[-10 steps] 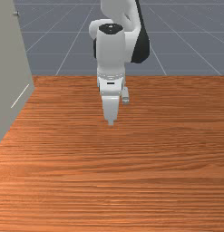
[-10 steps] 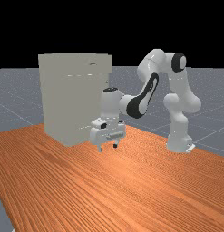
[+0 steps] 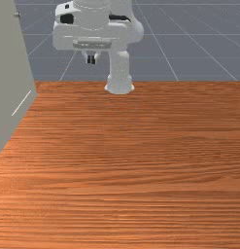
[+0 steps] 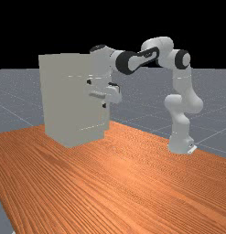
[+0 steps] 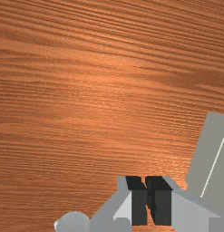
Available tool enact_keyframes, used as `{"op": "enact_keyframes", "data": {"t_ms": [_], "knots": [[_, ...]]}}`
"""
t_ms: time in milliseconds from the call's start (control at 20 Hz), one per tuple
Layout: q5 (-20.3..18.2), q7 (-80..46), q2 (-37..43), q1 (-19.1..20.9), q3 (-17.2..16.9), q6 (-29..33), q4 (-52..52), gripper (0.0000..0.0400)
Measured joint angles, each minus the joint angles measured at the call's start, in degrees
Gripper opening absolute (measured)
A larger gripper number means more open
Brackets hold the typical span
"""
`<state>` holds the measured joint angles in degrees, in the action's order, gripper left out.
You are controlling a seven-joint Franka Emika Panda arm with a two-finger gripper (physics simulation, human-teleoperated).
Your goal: Open the drawer
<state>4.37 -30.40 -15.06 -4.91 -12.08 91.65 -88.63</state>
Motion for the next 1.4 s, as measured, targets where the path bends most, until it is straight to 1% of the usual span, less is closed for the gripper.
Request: {"op": "enact_keyframes", "data": {"t_ms": [50,150,350,400,550,650,850,950,1100,1150,1200,1250,1300,1350,1400], "knots": [[-0.8,-6.3,-1.2,-0.2,-0.7,-2.8,2.0,0.0012],[-1.8,-12.3,-2.8,-0.4,-1.3,-5.6,4.0,0.0004],[-2.4,-15.4,-2.9,-0.6,-1.6,-6.9,4.9,0.0001],[-2.3,-15.7,-2.2,-0.7,-1.6,-7.1,4.7,0.0000],[-0.8,-16.6,2.9,-1.7,-1.4,-7.0,0.8,0.0000],[0.2,-17.1,5.5,-2.0,-1.4,-7.4,1.0,0.0000],[1.0,-17.8,8.9,-1.8,-2.2,-10.8,13.1,0.0000],[0.8,-18.2,8.9,-0.4,-3.7,-12.2,19.1,0.0000],[1.5,-18.2,9.1,2.6,-6.7,-12.2,22.1,0.0000],[1.8,-17.7,9.0,4.0,-8.0,-11.8,22.9,0.0157],[1.9,-16.6,8.6,5.7,-9.3,-11.8,24.9,0.0252],[2.0,-15.9,8.5,7.1,-10.3,-11.7,26.7,0.0310],[2.2,-15.3,8.5,8.2,-11.1,-11.4,27.9,0.0346],[2.3,-14.9,8.5,9.1,-11.7,-11.1,28.7,0.0367],[2.4,-14.5,8.5,9.8,-12.2,-10.8,29.2,0.0380]]}}
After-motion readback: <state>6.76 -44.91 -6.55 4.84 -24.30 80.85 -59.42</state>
